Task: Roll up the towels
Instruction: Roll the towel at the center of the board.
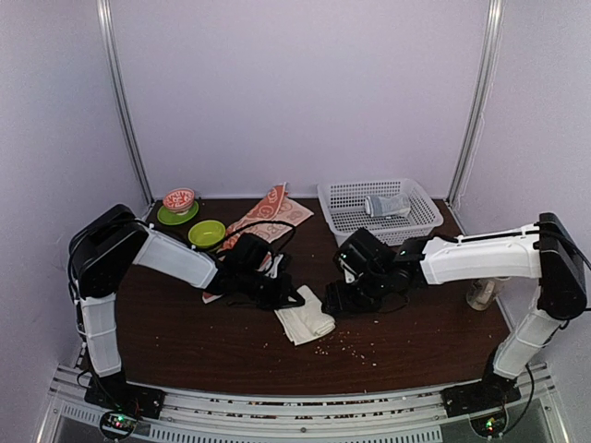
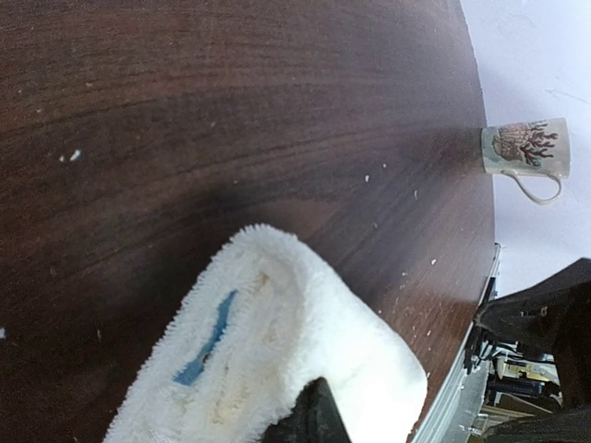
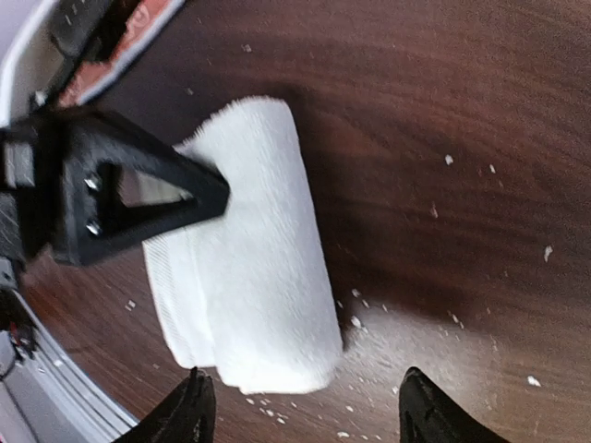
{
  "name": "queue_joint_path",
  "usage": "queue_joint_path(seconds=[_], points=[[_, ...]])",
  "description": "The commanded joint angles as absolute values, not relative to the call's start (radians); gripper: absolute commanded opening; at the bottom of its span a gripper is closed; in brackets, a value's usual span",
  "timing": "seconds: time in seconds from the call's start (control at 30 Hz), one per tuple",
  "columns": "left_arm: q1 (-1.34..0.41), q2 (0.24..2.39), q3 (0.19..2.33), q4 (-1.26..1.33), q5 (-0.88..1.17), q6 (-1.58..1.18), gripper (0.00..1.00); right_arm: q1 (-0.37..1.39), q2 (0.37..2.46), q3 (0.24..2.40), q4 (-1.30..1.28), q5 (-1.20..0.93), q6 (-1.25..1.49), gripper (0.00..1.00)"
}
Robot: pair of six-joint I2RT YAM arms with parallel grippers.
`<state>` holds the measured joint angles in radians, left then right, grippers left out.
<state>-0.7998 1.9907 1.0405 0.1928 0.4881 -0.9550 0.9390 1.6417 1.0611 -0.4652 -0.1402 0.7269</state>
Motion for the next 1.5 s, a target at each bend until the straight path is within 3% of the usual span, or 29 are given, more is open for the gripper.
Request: queue_joint_path(seconds=[0.0, 0.3, 0.77, 0.93, 1.07, 1.2, 1.47], points=[[-0.782, 2.029, 0.997, 0.128, 0.422, -0.937, 0.00, 0.867, 1.653, 1.006, -0.199, -0.340, 0.769, 0.69], [-0.783, 2.026, 0.996, 0.132, 0.427, -0.938, 0.00, 0.792, 1.801, 1.009, -0.106, -0.519, 0.753, 0.69], [-0.783, 2.026, 0.970, 0.161, 0.421, -0.958, 0.00, 0.832, 1.894, 0.920, -0.068, -0.637, 0.830, 0.65], [-0.782, 2.026, 0.953, 0.178, 0.423, -0.966, 0.00, 0.835, 1.929, 0.877, 0.067, -0.675, 0.909, 0.50], [-0.782, 2.023, 0.947, 0.179, 0.427, -0.966, 0.00, 0.836, 1.909, 0.893, 0.049, -0.638, 0.884, 0.24], [-0.782, 2.007, 0.946, 0.169, 0.428, -0.959, 0.00, 0.836, 1.877, 0.960, -0.136, -0.544, 0.775, 0.03], [-0.783, 1.923, 0.953, 0.122, 0.436, -0.923, 0.07, 0.841, 1.846, 1.139, -0.710, -0.189, 0.498, 0.00]])
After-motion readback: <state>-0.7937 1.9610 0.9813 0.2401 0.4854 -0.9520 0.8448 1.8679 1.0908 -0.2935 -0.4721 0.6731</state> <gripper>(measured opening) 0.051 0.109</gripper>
